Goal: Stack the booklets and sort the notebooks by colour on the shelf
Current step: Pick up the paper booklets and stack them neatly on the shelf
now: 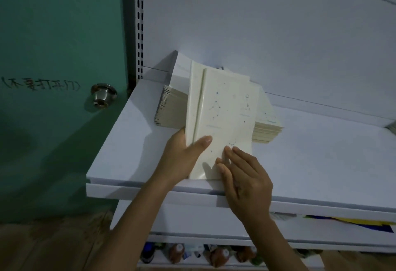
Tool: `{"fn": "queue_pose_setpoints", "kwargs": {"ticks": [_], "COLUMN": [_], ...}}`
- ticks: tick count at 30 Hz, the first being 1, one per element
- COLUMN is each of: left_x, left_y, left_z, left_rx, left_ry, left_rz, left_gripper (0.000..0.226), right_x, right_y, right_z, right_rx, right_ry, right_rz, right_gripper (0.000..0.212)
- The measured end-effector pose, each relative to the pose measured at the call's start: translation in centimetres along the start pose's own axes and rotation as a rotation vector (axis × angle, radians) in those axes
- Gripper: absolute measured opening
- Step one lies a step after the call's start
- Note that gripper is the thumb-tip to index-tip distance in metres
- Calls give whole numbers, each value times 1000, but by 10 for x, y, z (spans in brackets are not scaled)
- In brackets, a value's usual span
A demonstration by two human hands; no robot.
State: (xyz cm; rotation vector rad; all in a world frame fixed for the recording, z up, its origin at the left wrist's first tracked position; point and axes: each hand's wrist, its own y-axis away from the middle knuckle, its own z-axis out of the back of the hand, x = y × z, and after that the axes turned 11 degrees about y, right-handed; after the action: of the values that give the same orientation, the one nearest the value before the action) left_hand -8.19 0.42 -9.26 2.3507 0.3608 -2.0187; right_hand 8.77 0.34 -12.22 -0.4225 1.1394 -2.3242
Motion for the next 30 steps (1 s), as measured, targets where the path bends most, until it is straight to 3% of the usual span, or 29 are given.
{"fn": "queue_pose_setpoints", "kwargs": {"ticks": [8,11,14,16,18,20,24,30], "left_x": [-3,-13,-20,-20,-21,-22,-22,3], "left_y": [1,15,45,67,87,103,138,212], "left_z": [0,-4,-18,-36,-61,-92,-168,-280], "left_rx": [53,49,59,88,131,176,287,558], "left_ry": [55,124,208,231,242,237,277,419], "left_rz": [3,8,-20,-48,-46,-39,28,275], "left_gripper": [17,19,24,31,35,33,34,46], "right_x": [4,11,1,-16,-34,-52,-87,-140], "right_y": [-5,-14,-16,-10,4,22,69,158], "right_z": [6,27,63,92,123,157,223,324], "right_rx": [63,34,-50,85,279,335,112,-157], "right_ry": [-47,-318,-585,-773,-943,-993,-936,-786], "right_rz": [-56,-504,-970,-1061,-1080,-1079,-1072,-1215], "right_gripper": [24,23,45,53,45,36,14,20]}}
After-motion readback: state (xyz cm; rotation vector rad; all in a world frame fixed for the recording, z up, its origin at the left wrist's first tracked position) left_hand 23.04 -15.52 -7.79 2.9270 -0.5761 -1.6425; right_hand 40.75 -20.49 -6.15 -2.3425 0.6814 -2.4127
